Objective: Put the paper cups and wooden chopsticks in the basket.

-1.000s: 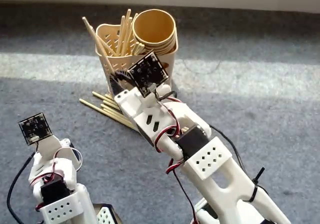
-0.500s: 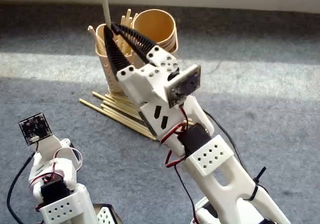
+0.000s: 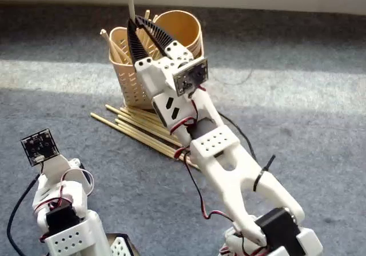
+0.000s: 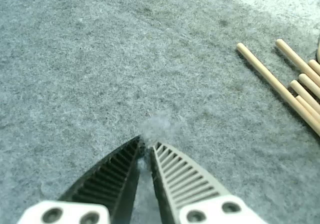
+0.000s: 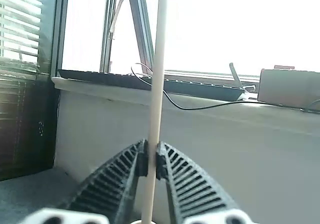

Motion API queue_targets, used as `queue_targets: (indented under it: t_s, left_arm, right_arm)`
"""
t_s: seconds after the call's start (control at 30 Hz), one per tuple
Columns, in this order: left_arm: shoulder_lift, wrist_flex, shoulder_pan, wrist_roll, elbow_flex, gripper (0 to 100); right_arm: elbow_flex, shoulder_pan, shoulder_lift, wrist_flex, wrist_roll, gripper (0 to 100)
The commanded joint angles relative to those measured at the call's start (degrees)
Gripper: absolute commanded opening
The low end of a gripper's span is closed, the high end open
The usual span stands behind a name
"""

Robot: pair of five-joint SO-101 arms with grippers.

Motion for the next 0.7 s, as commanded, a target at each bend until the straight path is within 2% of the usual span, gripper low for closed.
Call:
queue_targets:
  t_s: [0.0, 0.33, 0.53, 0.67]
  left_arm:
    - [-0.48, -0.18, -0.66, -0.53, 1.1, 1]
    - [-0.48, -0.18, -0.66, -0.53, 1.1, 1]
    - [-0.48, -0.18, -0.66, -0.53, 1.1, 1]
    - [-0.48, -0.18, -0.66, -0.53, 1.1, 1]
  right_arm:
    - [-3.38, 1.19, 2.59, -2.24, -0.44, 0.5]
    - [-3.3, 1.1, 6.55, -1.8, -0.26, 0.5]
    - [-1.1, 0.92, 6.37, -1.8, 5.54, 1.1]
    - [-1.1, 0.92, 6.64, -1.71, 4.75, 10.1]
